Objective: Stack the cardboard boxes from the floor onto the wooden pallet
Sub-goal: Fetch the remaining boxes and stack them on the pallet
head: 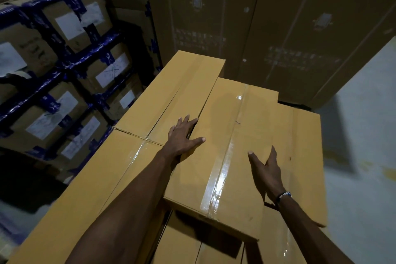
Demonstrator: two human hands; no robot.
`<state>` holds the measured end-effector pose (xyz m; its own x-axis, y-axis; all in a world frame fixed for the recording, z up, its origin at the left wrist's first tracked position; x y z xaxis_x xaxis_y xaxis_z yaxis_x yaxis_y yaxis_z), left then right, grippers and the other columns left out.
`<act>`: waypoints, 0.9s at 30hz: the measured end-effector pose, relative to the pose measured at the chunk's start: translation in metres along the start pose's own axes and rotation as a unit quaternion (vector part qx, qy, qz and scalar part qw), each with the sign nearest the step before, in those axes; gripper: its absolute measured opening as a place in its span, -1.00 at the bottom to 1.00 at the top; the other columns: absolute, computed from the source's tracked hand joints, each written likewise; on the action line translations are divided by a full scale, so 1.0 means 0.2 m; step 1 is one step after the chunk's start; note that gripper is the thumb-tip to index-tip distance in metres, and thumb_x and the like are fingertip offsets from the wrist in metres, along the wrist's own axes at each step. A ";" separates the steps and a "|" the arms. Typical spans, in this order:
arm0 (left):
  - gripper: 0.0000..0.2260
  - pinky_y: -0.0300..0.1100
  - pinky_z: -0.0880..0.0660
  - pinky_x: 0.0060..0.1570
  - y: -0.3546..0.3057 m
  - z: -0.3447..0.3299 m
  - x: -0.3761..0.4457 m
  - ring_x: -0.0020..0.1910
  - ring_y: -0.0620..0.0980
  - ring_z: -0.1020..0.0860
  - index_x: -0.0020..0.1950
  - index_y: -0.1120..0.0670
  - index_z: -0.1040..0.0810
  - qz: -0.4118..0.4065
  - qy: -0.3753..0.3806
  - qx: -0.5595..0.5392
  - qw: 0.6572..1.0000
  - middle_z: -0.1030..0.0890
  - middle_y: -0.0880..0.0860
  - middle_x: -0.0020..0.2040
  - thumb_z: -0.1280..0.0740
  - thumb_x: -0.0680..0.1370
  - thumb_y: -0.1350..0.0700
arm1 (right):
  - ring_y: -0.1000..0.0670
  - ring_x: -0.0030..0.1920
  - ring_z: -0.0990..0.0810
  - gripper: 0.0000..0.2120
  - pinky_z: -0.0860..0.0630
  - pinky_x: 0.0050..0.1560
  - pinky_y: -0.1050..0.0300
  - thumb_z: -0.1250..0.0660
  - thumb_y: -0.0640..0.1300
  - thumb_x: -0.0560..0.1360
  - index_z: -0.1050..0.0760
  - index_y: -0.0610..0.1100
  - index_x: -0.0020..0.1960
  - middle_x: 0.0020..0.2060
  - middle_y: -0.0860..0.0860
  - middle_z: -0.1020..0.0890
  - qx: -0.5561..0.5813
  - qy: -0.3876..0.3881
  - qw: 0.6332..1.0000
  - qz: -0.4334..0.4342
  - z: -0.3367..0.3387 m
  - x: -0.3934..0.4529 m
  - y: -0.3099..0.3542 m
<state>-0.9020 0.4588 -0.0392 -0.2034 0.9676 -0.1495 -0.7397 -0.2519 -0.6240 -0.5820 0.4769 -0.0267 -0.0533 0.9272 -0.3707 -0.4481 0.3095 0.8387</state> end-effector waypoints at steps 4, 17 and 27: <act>-0.24 0.26 0.10 0.58 -0.02 -0.01 -0.03 0.69 0.13 0.13 0.69 -0.18 -0.14 -0.001 0.014 0.043 0.999 0.06 0.02 0.72 -0.26 0.56 -0.41 | -0.28 0.50 -0.35 -0.06 -0.39 0.40 -0.19 -0.33 0.27 0.55 0.20 0.10 0.67 0.60 -0.17 -0.26 -0.010 0.019 1.000 0.000 -0.02 -0.20 -0.09; 0.16 0.23 0.14 0.61 0.06 0.05 -0.51 0.68 0.11 0.21 0.70 -0.22 0.07 -0.078 0.153 0.153 0.973 0.21 0.01 0.71 -0.38 0.27 -0.60 | -0.24 0.52 -0.34 -0.07 -0.42 0.35 -0.05 -0.34 0.22 0.57 0.24 0.14 0.66 0.62 -0.10 -0.20 -0.038 0.058 0.997 -0.021 -0.03 -0.74 -0.18; 0.49 0.23 0.25 0.59 0.01 0.10 -0.53 0.65 0.13 0.34 0.69 -0.07 0.32 -0.088 0.237 0.235 0.938 0.39 0.04 0.67 -0.62 0.11 -0.44 | 0.03 -0.03 -0.56 -0.12 -0.64 0.11 -0.13 -0.34 0.22 0.58 0.17 0.19 0.66 0.48 -0.15 -0.41 -0.013 0.016 0.999 -0.029 -0.08 -0.76 -0.26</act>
<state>-0.8960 0.3561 -0.0091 0.1737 0.8654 -0.4700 -0.9593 0.0407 -0.2795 -0.5656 0.3155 -0.0201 -0.0551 0.9009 -0.4306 -0.4742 0.3559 0.8053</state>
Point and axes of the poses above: each hand's wrist, its own x-axis towards the middle knuckle, its own z-axis out of the back of the hand, y = z × x, the point moved 3 cm from there along x, towards the middle knuckle
